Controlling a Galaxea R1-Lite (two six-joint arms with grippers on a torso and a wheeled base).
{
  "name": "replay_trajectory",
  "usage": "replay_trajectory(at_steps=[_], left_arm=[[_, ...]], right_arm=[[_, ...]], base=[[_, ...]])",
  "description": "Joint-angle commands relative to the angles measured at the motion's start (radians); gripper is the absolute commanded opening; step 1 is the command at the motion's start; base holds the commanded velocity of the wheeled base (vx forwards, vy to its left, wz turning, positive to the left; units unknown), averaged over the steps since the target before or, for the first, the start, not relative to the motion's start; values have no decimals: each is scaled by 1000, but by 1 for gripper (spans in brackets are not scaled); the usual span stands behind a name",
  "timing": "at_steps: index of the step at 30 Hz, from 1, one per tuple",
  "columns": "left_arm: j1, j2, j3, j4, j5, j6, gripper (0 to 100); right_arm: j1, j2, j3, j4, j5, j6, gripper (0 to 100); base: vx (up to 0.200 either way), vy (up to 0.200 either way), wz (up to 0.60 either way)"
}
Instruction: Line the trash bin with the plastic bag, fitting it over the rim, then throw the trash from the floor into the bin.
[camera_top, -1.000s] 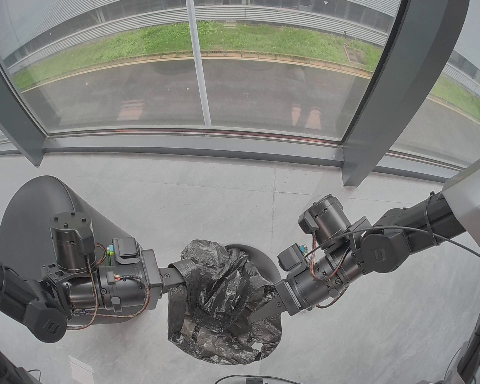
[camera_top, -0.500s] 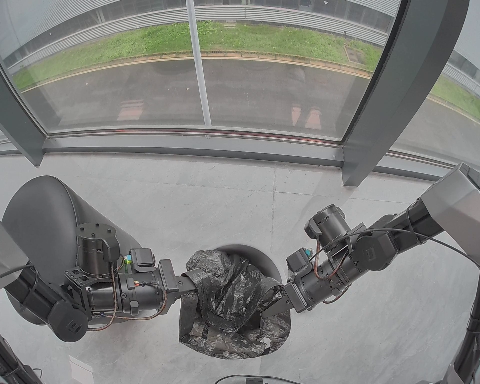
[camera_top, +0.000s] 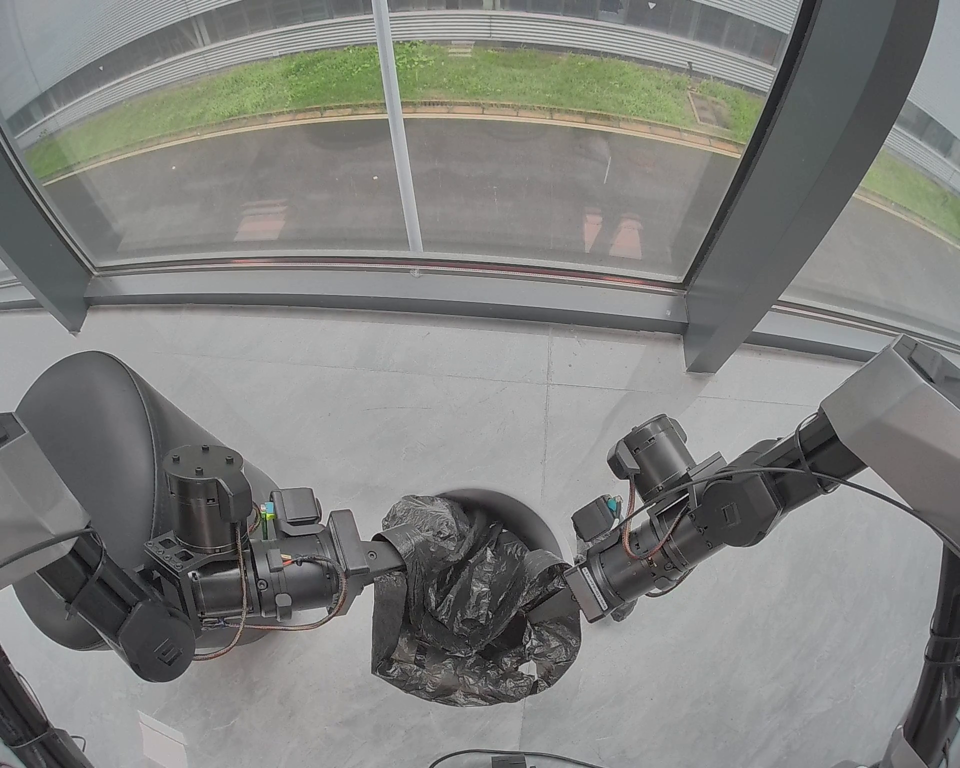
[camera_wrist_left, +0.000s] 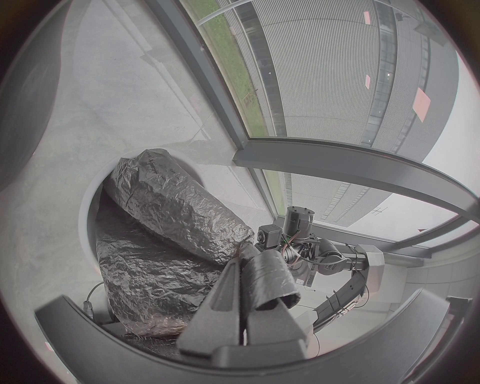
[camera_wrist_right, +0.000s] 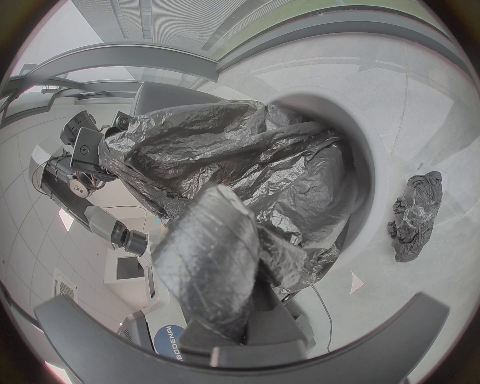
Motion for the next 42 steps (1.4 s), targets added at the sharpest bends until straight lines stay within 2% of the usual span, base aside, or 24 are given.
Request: replay_trajectory(at_steps=[1, 6, 17, 30, 38, 42], left_arm=[[0, 28, 0, -23, -2, 0, 0], [0, 36, -2, -86, -3, -2, 0], [0, 71, -20, -94, -2, 0, 0], [0, 122, -35, -108, 0, -2, 0], [-5, 129, 15, -118, -2, -2, 0], [-8, 134, 32, -120, -3, -2, 0]], right_arm=[[-1, 5, -2, -7, 0, 2, 0], [-4, 5, -10, -64, -3, 7, 0], [-19, 66, -31, -136, -4, 15, 0], [-38, 86, -14, -138, -41, 13, 0], [-29, 45, 73, -142, -47, -1, 0], [-30, 45, 98, -148, -47, -62, 0]], base=[[0, 0, 0], [0, 0, 0], [0, 0, 0], [0, 0, 0], [0, 0, 0], [0, 0, 0]])
